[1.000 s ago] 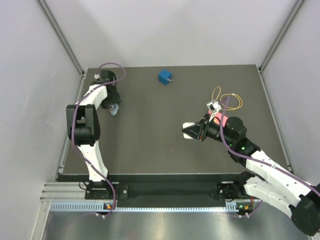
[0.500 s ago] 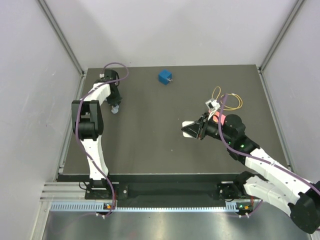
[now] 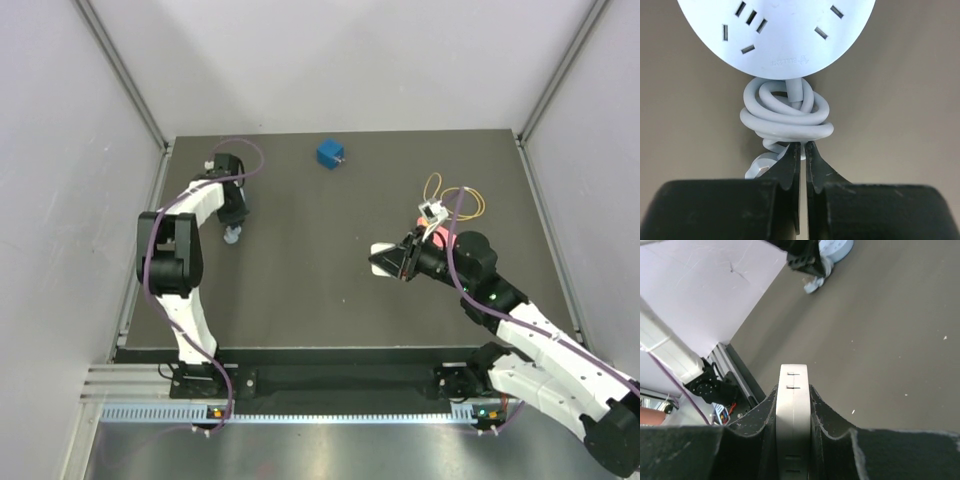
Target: Insert the plug
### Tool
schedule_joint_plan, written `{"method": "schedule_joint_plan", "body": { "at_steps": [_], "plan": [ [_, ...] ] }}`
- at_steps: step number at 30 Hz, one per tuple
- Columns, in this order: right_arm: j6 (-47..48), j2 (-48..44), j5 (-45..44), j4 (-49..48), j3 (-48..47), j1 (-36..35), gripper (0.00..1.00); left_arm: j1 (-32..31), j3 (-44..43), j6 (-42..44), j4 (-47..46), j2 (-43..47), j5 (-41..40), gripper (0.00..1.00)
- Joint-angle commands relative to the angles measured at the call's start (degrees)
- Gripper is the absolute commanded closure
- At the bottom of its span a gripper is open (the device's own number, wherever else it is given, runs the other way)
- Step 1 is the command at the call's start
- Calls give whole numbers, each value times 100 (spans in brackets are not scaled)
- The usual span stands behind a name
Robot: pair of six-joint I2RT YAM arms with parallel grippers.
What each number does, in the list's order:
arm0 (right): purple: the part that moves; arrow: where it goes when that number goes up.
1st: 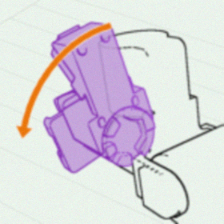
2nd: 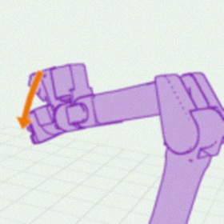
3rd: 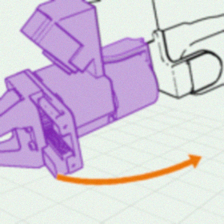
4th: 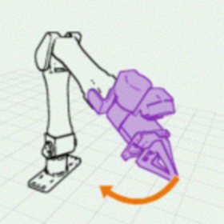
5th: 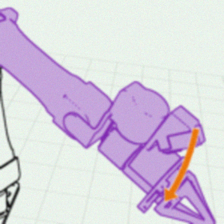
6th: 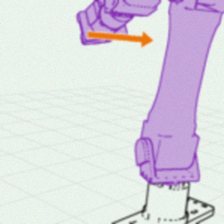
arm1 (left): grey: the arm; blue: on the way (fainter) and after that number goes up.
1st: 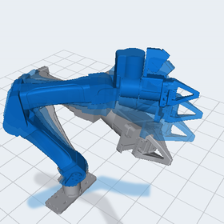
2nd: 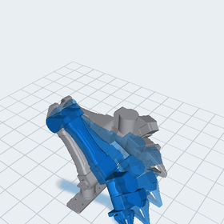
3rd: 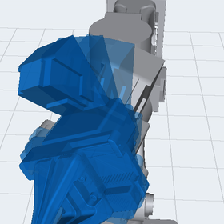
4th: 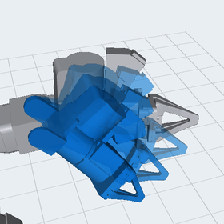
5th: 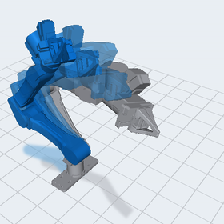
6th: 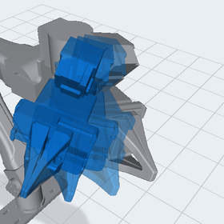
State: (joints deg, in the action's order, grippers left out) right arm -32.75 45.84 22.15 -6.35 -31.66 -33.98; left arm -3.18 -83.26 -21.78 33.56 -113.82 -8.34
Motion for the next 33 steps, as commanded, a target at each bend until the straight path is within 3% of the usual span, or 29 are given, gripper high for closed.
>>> {"method": "schedule_joint_plan", "body": {
  "at_steps": [1,12,18,19,21,23,30,33],
  "plan": [
    [119,-199,-298,274,-385,49,100,-428,774,-273,441,711,376,100],
    [963,-287,-1045,1987,-991,49,99,-3064,2831,-1432,-77,2671,227,100],
    [1052,-23,-1415,2314,-1360,49,100,-4102,3088,-1847,-438,3050,298,100],
    [1017,81,-1511,2357,-1395,49,100,-4146,3079,-1865,-508,3093,341,94],
    [999,222,-1573,2410,-1518,49,100,-4173,2983,-1821,-570,3173,482,67],
    [999,451,-1652,2550,-1684,40,100,-4173,2834,-1769,-483,3252,640,48],
    [1411,1303,-1653,2867,-2414,-65,100,-3841,2043,-1549,124,3384,807,39],
    [1841,1900,-1583,3007,-2915,-249,100,-2840,2234,-1488,-102,3551,2006,38]
  ]
}}
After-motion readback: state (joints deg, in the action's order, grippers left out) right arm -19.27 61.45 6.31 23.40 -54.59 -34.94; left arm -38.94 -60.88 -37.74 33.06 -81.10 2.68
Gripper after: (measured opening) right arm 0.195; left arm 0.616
